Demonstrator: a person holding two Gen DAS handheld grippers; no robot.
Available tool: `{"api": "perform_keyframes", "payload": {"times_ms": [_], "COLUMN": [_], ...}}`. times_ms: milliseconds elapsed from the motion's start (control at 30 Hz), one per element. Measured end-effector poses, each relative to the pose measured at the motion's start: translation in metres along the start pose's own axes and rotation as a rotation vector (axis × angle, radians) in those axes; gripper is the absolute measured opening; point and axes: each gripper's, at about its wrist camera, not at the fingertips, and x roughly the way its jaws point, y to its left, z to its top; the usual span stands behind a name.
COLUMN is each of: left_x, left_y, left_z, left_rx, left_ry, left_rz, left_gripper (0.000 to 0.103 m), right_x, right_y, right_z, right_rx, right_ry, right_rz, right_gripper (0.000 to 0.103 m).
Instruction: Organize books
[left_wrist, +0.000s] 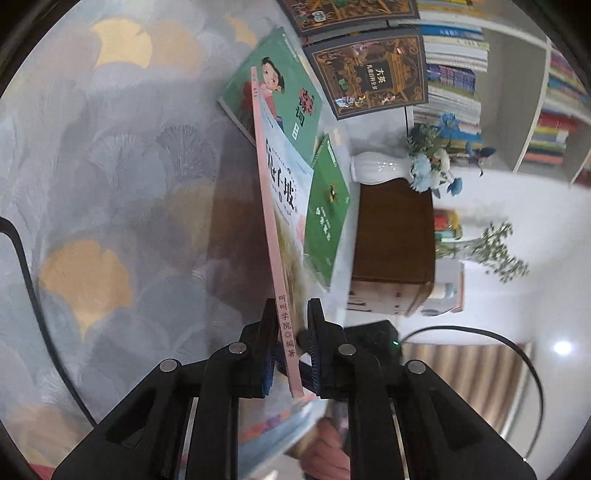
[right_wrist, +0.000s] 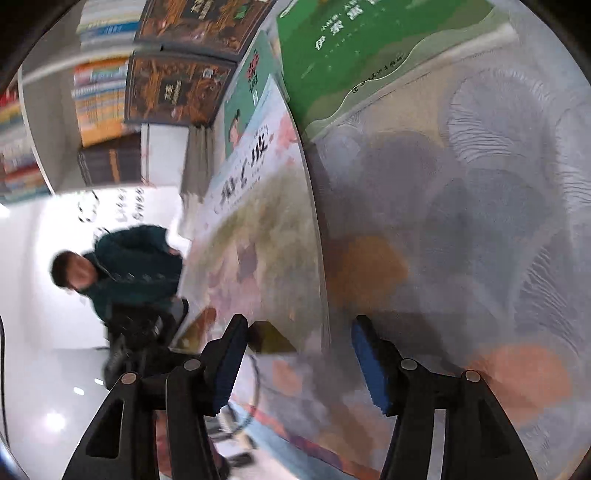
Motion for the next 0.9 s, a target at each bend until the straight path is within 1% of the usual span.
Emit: {"api": "perform_keyframes", "payload": {"times_ms": [33,67,100,133,233,267,367,400,467,533,633,733,833,900], "left_x": [0.0,0.0,-0.001,-0.001,-0.002,-0.002,-0.001,0.0,-0.001,-0.002,-0.005,-0.009,-0.016,-0.022], "left_y": [0.001,0.002,0.002,0.002,0.002,0.002,-0.004,-0.006,-0.009,-0.013,-0.02,-0.029,-0.037,-0.042], "left_z": [0.001,0.002,0.002,0.002,0.005,0.005,0.005,0.005,0.007,0.009,0.012,0.013,0.016,0.02], "left_rx": [-0.013,-0.021,-0.021,-0.016,0.006,0.016,0.1,0.128,0.166,0.216,0.296,0.376,0.445,0.484], "left_ry": [0.003,0.006,0.008,0.008,0.026,0.031,0.04,0.048,0.059,0.073,0.092,0.116,0.13,0.124], "left_rz": [-0.007,-0.008,0.002,0.019,0.082,0.104,0.228,0.256,0.284,0.321,0.357,0.369,0.365,0.357], "left_gripper": [0.011,0.011,0.011,0.011,0.011,0.011,0.011,0.011,0.011,0.011,0.011,0.011,0.011,0.011], "right_x": [0.003,0.005,0.005,0.005,0.005,0.005,0.009,0.009,0.013,0.018,0.024,0.028,0.034,0.039], "right_y": [0.001,0.004,0.006,0.011,0.031,0.038,0.056,0.059,0.07,0.08,0.092,0.108,0.124,0.135], "right_z": [0.002,0.005,0.007,0.009,0.009,0.007,0.001,0.0,-0.007,-0.015,-0.026,-0.04,-0.05,-0.055], "right_rx": [0.0,-0.005,-0.014,-0.028,-0.127,-0.165,-0.257,-0.285,-0.344,-0.386,-0.438,-0.501,-0.534,-0.55], "right_ry": [-0.008,-0.019,-0.027,-0.035,-0.07,-0.078,-0.092,-0.095,-0.104,-0.11,-0.12,-0.138,-0.158,-0.172], "right_rz": [0.01,0.013,0.018,0.013,-0.086,-0.123,-0.212,-0.239,-0.305,-0.352,-0.406,-0.464,-0.483,-0.487], "right_gripper": [0.056,0.052,0.047,0.036,0.031,0.031,0.029,0.029,0.029,0.029,0.029,0.029,0.029,0.029]}}
